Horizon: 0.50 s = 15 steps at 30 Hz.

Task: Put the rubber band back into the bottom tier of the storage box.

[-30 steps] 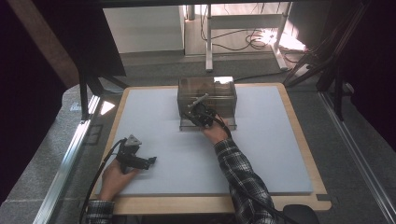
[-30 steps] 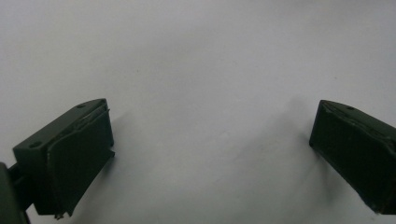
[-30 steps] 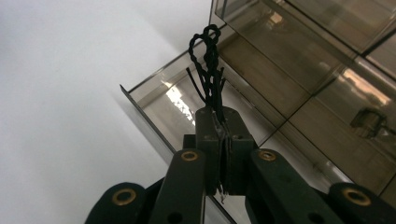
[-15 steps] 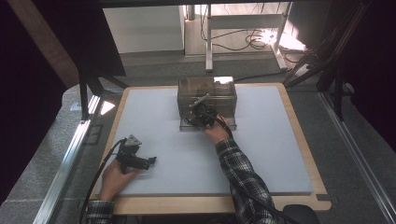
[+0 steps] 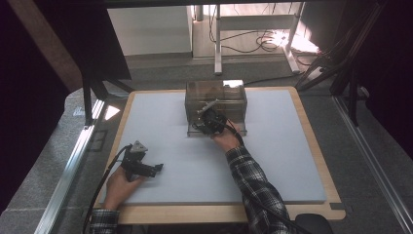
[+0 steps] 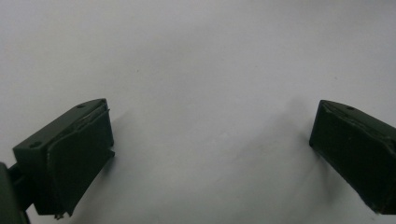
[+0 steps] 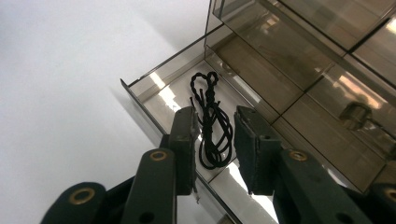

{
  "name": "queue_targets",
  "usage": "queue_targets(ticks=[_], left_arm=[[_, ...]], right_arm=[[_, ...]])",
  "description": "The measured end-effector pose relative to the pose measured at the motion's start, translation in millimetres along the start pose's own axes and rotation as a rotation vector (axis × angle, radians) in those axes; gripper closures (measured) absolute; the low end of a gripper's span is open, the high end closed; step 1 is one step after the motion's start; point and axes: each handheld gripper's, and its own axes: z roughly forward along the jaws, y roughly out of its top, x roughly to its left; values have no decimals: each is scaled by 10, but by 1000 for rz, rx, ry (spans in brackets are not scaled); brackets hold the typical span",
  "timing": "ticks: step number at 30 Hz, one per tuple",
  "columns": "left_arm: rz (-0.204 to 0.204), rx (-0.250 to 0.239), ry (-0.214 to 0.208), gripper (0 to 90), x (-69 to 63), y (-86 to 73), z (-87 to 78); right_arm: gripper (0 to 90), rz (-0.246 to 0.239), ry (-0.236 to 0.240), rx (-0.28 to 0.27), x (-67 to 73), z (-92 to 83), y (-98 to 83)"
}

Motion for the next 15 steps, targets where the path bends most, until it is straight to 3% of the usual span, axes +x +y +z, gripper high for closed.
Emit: queue_targets(ticks=[15], left_arm=[[0, 0, 0, 0, 0, 0, 0]], right_arm=[[599, -21, 15, -13, 40, -138, -26]])
